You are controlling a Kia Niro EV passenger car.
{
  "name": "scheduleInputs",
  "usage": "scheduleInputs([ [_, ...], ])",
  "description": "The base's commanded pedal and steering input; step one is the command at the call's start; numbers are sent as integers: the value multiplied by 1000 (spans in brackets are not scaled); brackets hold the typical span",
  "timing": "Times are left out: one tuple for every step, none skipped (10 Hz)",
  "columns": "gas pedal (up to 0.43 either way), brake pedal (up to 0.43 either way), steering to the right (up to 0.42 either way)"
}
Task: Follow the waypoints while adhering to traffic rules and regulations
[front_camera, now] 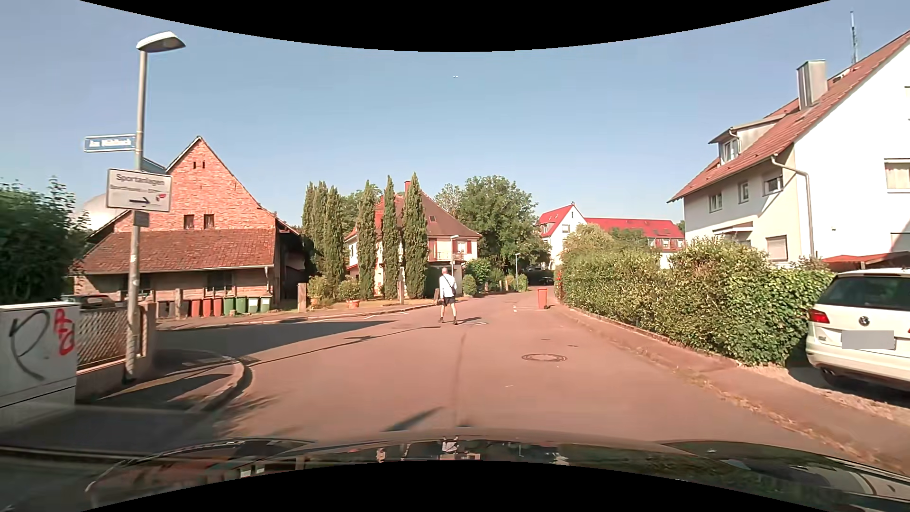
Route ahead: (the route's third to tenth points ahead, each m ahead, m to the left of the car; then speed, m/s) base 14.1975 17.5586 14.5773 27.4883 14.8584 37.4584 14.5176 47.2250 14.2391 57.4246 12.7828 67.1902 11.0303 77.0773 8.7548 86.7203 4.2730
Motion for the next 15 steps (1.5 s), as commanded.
scheduleInputs([
  [0,122,113],
  [0,134,112],
  [0,140,108],
  [0,146,101],
  [0,146,89],
  [0,140,77],
  [0,140,67],
  [0,140,57],
  [0,140,41],
  [0,140,22],
  [0,140,-5],
  [0,140,-35],
  [0,140,-64],
  [0,140,-99],
  [0,140,-130],
])
